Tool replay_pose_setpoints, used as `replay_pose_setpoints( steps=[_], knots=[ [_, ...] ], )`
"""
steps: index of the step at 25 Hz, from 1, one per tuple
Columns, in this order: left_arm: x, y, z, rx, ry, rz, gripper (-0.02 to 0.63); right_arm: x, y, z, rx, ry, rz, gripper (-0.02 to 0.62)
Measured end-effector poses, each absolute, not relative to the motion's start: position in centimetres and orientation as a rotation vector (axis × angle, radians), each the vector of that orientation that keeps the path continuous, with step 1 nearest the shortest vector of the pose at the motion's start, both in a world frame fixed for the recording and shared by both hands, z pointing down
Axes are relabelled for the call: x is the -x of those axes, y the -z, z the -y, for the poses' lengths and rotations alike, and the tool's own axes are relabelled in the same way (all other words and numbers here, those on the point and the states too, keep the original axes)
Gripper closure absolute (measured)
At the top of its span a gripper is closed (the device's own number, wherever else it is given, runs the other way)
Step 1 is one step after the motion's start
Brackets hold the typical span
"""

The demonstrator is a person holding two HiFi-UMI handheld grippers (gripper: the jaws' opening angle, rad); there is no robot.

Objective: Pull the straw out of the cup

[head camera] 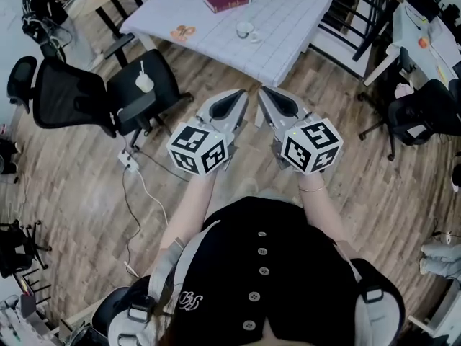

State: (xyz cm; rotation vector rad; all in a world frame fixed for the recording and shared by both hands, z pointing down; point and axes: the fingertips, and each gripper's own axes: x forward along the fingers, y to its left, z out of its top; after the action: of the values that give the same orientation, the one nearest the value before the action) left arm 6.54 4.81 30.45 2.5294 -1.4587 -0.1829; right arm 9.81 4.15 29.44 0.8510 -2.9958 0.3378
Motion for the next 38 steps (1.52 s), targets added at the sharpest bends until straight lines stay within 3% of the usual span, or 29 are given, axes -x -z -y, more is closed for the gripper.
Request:
replay_pose_setpoints(
  steps=[24,38],
  knots=[
    [-4.7,-34.3,10.9,-2.464,0.165,1.392,0.606,-9.2,-34.2,11.2,-0.944,-0.488,2.910,0.595],
    [2.1,-34.5,25.2,-2.522,0.133,1.240,0.606,-3.9,-34.1,26.2,-1.191,-0.503,2.839,0.595]
  ],
)
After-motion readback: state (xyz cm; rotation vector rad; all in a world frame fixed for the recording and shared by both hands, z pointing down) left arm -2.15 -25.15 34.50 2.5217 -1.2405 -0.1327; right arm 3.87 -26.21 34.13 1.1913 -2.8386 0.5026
